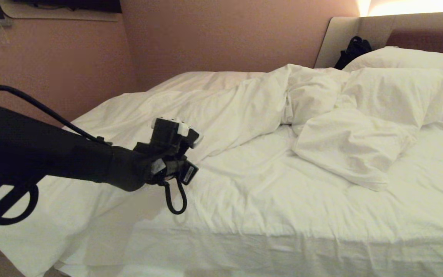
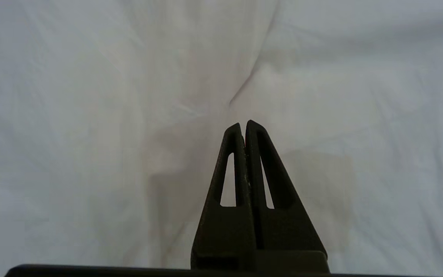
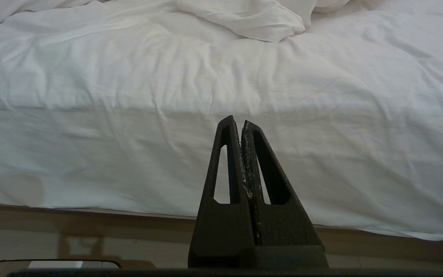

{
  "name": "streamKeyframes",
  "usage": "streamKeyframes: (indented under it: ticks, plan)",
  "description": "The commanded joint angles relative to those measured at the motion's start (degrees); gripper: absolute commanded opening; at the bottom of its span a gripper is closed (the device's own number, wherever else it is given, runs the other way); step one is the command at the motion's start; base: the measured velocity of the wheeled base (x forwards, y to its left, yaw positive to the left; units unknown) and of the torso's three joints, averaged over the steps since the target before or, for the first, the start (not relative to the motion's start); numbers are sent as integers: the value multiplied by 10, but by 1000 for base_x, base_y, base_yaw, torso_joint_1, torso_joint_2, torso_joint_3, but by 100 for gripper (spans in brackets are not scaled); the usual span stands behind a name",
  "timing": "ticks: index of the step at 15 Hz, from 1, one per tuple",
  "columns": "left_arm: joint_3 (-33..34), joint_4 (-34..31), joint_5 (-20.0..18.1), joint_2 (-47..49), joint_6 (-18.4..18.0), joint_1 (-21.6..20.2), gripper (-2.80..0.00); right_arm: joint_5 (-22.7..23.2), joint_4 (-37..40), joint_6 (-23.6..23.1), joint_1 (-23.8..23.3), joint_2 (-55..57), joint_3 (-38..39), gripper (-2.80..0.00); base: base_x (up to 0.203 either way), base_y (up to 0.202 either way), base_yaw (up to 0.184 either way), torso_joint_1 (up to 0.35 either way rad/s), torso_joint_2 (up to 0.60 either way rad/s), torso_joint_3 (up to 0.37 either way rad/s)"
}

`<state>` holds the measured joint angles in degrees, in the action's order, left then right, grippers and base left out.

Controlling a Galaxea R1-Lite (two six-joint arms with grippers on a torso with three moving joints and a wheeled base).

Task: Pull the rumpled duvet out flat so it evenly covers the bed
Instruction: Flatten the corners of the folded blanket

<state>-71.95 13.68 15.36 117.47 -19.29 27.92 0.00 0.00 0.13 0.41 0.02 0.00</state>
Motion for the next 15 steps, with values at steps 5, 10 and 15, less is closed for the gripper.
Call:
streamKeyframes:
  ticks: [5, 10, 15]
  plan:
    - [72, 85, 83, 10, 2, 57, -280, 0, 0, 0, 0, 0, 0, -280, 0, 0, 0, 0, 0, 0]
    - [83, 104, 132, 23, -2, 57, -280, 0, 0, 0, 0, 0, 0, -280, 0, 0, 0, 0, 0, 0]
    - [80, 208, 177, 54, -65, 56, 0, 0, 0, 0, 0, 0, 0, -280, 0, 0, 0, 0, 0, 0]
